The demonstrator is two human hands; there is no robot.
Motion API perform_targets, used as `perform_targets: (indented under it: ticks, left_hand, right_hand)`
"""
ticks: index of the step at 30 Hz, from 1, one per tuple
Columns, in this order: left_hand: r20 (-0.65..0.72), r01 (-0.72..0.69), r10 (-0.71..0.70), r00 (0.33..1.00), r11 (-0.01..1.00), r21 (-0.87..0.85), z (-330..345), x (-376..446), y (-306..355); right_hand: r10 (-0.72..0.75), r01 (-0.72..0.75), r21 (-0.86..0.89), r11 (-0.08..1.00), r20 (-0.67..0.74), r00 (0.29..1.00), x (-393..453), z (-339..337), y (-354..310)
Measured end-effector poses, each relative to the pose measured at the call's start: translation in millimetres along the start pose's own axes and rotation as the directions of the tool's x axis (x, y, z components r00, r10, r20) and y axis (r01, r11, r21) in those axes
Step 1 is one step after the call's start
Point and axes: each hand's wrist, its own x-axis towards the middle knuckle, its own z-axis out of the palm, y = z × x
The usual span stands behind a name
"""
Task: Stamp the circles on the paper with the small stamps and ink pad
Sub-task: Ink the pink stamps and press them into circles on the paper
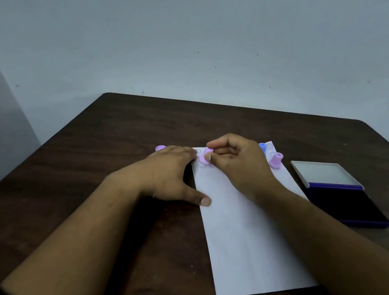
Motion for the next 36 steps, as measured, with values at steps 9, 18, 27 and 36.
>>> perform_targets:
  ticks: [9,18,27,36]
  left_hand:
    - [0.075,0.043,-0.046,0.996,0.998,0.045,-0.1,2.6,-2.8]
    - [0.071,0.044,-0.046,0.996,0.999,0.029,-1.3,2.2,-2.0]
    - [0.079,0.046,-0.046,0.996,0.999,-0.003,0.0,2.5,-3.2]
    - [0.081,0.043,-0.042,0.996,0.999,-0.019,-0.8,2.3,-2.1]
  right_hand:
    - [-0.105,0.096,-0.188,0.977,-0.038,0.994,-6.9,3.3,11.5]
    - [-0.216,0.212,-0.321,0.923,0.023,0.976,-11.3,4.2,12.2]
    - [-0.280,0.279,-0.409,0.869,0.059,0.958,-10.9,4.5,10.4]
    - [-0.282,0.289,-0.443,0.849,0.084,0.956,-11.2,3.9,9.7]
